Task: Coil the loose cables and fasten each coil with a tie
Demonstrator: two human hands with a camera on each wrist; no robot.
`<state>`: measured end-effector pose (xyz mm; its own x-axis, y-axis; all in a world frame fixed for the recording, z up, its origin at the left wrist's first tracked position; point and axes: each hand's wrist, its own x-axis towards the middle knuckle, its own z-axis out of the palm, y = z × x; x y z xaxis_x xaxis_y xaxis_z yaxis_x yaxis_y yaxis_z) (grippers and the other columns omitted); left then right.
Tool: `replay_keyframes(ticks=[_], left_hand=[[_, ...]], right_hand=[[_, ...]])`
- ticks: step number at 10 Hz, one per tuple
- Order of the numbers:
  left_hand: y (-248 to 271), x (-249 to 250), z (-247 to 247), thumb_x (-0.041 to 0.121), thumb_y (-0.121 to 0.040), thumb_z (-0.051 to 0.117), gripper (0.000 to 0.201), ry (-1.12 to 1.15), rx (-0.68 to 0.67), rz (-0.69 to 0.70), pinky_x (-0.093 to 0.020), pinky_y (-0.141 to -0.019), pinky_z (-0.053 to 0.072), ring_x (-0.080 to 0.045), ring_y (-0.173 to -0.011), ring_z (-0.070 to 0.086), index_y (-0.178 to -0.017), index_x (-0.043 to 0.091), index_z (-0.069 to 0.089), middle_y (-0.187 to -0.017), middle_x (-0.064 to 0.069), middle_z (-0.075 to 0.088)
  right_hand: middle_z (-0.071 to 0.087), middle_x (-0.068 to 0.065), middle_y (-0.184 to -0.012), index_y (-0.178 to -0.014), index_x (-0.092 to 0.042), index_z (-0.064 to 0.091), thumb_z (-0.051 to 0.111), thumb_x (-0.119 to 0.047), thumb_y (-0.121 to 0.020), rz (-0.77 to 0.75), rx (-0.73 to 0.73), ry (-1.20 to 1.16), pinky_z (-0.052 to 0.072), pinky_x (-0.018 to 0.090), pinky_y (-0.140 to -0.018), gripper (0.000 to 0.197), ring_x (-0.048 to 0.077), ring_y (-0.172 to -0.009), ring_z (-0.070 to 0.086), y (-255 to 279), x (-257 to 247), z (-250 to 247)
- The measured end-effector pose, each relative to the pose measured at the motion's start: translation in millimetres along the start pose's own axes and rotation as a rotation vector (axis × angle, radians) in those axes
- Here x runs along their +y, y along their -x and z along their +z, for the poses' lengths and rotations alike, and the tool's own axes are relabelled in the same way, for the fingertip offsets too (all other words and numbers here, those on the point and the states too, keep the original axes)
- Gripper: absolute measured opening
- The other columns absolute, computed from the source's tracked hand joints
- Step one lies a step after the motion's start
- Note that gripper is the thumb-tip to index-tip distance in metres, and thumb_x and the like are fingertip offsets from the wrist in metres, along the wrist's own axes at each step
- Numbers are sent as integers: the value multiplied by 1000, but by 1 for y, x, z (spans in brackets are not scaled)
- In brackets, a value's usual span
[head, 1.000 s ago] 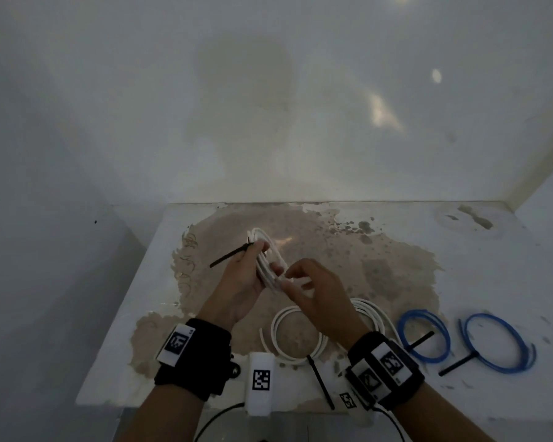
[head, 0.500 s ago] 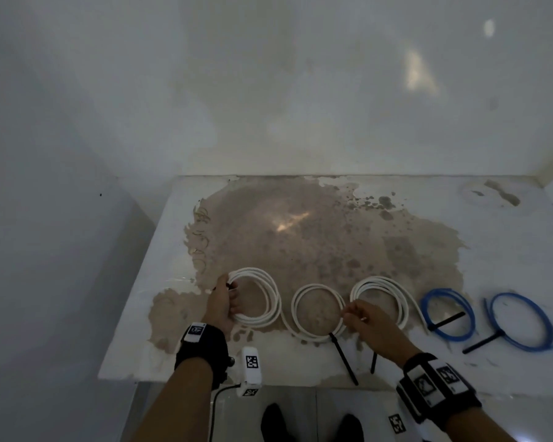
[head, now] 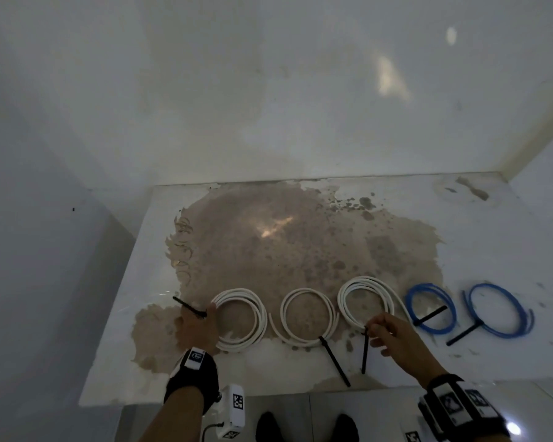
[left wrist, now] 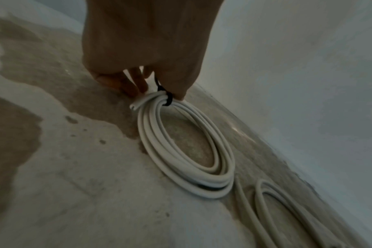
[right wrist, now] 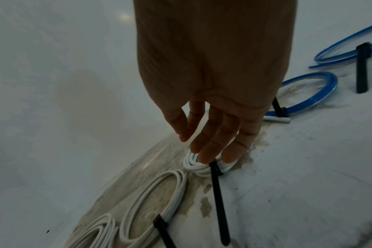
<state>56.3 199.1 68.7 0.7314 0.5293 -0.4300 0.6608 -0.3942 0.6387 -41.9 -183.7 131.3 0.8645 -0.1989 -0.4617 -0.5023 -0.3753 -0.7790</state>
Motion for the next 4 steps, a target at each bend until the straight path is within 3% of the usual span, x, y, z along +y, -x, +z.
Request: replay_keyframes(ticks=[1, 2, 3, 4], left_hand=[[5, -6, -3, 47, -81, 71, 95, -98, 21, -51, -57, -100, 40, -47, -125, 41, -149, 6, 19, -142, -28, 33], [8, -7, -8, 52, -75, 75, 103, -95, 34, -93, -56, -102, 38, -46, -125, 39, -147, 5, 19, -143, -25, 30], [12, -12, -9, 50, -78, 73, 98, -54, 16, -76, -54, -103, 37, -45, -127, 38, -148, 7, 20, -144, -24, 29], [36, -26, -16, 32, -90, 64, 57, 26, 78, 58, -49, -97, 43, -44, -116, 51, -135, 5, 40, -124, -26, 52]], right_hand=[[71, 7, -89, -92, -12, 65, 52, -13, -100, -2, -1, -7, 49, 31, -67, 15, 21, -78, 69, 4, 3, -3], [71, 9, -91, -94, -13, 66, 53, -13, -99, -2, 2, -29, 50, 32, -67, 14, 22, -78, 69, 8, 9, -9], [72, 11, -92, -94, -12, 65, 52, -12, -100, -21, 20, -36, 51, 34, -69, 14, 26, -82, 70, 10, 5, -16], [72, 9, -89, -93, -13, 65, 52, -8, -99, -106, 97, -93, 52, 37, -71, 16, 32, -87, 70, 18, -13, -37]])
